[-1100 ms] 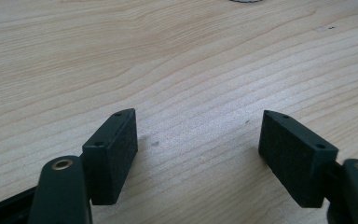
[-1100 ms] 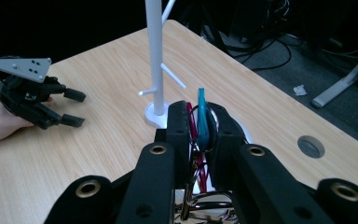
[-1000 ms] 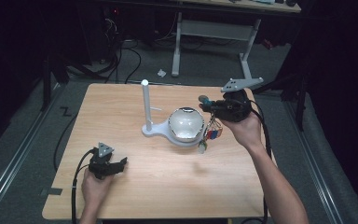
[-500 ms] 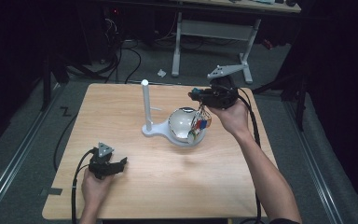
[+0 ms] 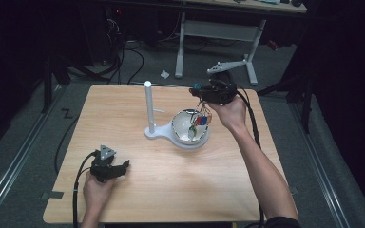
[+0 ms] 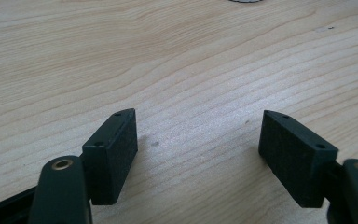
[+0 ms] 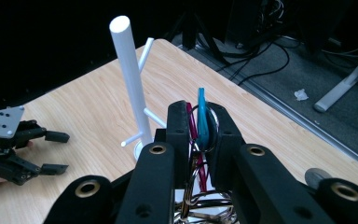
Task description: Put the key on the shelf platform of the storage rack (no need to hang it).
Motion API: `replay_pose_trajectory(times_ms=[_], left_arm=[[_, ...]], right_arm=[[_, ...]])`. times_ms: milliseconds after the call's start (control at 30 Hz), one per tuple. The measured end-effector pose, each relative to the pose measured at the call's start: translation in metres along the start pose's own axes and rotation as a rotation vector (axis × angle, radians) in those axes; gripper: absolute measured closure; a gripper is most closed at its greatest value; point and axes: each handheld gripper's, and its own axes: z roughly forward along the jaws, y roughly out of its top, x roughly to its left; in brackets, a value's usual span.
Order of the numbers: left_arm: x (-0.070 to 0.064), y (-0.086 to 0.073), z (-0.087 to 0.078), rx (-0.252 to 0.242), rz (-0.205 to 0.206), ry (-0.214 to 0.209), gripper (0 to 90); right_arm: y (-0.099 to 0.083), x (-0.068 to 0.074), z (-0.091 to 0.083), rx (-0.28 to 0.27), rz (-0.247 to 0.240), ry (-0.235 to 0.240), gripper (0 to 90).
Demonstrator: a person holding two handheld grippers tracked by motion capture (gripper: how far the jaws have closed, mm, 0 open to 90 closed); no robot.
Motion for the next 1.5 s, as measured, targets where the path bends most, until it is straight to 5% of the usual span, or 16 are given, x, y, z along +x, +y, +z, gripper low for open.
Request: replay_pose_trajectory(times_ms=[567,1500], left_arm=[[-0.001,0.0,0.0,0.002,-0.018,0.005,28.3],[-0.001,0.0,0.0,-0.003,-0.012,0.006,28.4]], right_arm=[[-0.012,0.001,0.03,0.032,0.027,0.016,81.3],[-0.034,-0.008,0.054,0.064,0.068,0.023,81.2]])
